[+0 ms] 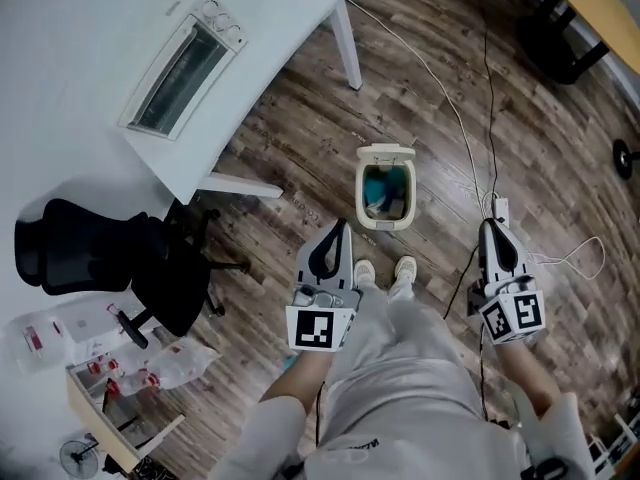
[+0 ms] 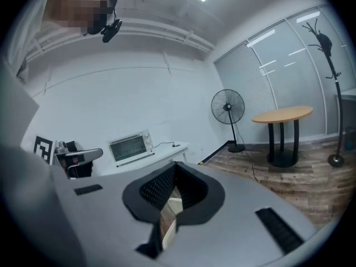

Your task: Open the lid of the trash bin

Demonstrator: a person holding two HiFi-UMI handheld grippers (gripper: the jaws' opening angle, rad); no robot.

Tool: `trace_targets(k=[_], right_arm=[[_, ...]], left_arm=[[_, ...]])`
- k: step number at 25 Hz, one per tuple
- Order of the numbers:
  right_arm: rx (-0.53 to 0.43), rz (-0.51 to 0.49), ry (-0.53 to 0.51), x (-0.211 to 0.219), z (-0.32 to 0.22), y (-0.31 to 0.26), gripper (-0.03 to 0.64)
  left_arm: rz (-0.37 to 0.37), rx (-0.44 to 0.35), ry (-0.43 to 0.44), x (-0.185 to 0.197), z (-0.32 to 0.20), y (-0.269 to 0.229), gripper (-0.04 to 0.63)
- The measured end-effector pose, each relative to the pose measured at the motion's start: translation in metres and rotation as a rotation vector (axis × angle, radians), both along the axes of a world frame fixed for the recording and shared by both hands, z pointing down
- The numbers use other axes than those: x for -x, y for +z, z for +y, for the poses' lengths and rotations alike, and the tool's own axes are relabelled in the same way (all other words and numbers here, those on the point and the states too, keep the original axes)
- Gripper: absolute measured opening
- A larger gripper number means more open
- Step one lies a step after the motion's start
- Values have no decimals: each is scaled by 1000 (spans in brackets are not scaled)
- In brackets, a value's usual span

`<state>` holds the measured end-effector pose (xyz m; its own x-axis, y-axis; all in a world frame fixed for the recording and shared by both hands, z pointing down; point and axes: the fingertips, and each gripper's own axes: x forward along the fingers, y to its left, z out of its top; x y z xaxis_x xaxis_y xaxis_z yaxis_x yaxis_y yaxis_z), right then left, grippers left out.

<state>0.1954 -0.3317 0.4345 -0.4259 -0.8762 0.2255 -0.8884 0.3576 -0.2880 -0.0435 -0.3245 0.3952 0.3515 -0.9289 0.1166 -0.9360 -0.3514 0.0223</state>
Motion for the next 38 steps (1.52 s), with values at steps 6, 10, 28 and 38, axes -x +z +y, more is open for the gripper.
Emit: trace_targets(k=[6, 10, 28, 38], right_arm=[[-71, -16, -4, 6, 25, -55, 17], [-128, -1, 10, 22, 50, -86, 17], [-217, 98, 231, 89, 277, -141, 17], [-228, 121, 230, 79, 339, -149, 17]], left_arm=[[-61, -172, -14, 26, 33, -95, -2], [-26, -273, -30, 50, 64, -137, -2], [72, -351, 128, 140, 269, -163, -2], [62, -356, 115, 142, 326, -163, -2]])
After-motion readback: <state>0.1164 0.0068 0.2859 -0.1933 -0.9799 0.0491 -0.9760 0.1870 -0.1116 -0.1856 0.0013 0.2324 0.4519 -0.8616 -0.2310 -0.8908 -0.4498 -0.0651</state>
